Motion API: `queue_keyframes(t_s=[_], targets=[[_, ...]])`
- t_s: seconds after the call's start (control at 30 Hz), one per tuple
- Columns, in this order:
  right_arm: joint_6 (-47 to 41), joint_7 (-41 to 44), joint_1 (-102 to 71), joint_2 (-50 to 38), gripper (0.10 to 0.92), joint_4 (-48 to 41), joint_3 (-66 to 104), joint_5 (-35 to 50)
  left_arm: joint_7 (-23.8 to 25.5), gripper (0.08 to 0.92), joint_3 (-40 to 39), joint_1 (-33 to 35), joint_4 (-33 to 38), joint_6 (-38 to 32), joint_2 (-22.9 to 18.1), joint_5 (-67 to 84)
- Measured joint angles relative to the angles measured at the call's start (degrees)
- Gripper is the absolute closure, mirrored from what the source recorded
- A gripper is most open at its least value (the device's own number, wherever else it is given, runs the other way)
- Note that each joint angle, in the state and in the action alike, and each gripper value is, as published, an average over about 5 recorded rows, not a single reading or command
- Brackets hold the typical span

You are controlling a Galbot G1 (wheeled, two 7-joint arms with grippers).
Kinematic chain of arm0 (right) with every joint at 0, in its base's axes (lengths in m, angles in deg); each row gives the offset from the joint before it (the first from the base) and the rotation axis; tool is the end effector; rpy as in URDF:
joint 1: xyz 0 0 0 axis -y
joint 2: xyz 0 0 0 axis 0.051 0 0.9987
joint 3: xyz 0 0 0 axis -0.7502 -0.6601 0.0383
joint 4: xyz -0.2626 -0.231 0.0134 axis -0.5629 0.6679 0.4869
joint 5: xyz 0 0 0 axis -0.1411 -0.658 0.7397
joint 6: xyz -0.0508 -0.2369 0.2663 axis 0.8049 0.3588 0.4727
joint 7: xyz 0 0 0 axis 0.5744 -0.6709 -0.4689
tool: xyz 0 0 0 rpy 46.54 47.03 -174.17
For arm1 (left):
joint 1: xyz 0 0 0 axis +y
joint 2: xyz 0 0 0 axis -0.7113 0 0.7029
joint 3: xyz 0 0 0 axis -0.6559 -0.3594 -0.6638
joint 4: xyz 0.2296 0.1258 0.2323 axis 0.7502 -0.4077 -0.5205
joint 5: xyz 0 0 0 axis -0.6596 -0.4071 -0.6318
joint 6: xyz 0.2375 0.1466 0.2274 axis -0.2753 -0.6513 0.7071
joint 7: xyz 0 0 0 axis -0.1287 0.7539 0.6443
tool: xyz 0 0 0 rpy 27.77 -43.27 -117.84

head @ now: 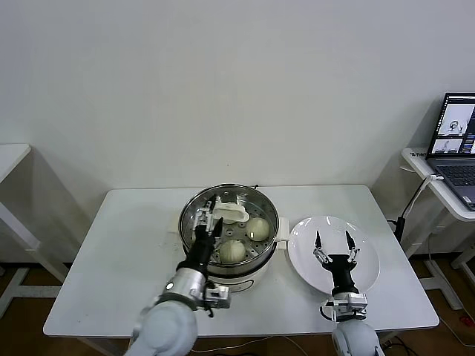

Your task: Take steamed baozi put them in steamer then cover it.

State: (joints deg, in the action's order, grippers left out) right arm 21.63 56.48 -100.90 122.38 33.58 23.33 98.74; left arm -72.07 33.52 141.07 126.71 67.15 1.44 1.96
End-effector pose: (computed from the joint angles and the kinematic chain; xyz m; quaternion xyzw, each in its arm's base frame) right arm 0.2653 -0.0768 -0.4249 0.0397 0.9972 -0.0421 0.0483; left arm 0.2376 -0.0832 -0.2236 0.0908 0.7616 0.6388 0.0606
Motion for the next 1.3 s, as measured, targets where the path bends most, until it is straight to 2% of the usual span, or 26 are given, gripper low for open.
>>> queue_keyframes(t_s=[0.23,0.4,0.53,0.87,1.3], targets=[[-2.53,0.35,-1.22,-1.16,0.203,2.74,0.30,3.98,-7.69,0.177,11.15,6.02,3.70,-5.16,0.58,15.71],[-4.19,0.26,-2.03,-1.75,0.203,3.93,0.40,6.02,-14.12,0.177,20.67,10.88,3.25,-13.16,-1.05,32.10],[-5.28,0.15,-2.52,-2.27,0.203,4.28,0.23,7.15,-16.60,0.177,26.69,14.03,0.87,-20.48,-2.14,43.46],[-7.13,0.68,-2.74,-3.37,0.203,4.66,0.47,9.66,-15.58,0.177,34.93,18.28,-7.94,-35.96,-4.62,62.42],[-7.50,0.80,-3.18,-2.97,0.203,4.93,0.27,10.32,-13.72,0.177,37.85,19.59,-13.08,-43.36,-6.01,71.10]])
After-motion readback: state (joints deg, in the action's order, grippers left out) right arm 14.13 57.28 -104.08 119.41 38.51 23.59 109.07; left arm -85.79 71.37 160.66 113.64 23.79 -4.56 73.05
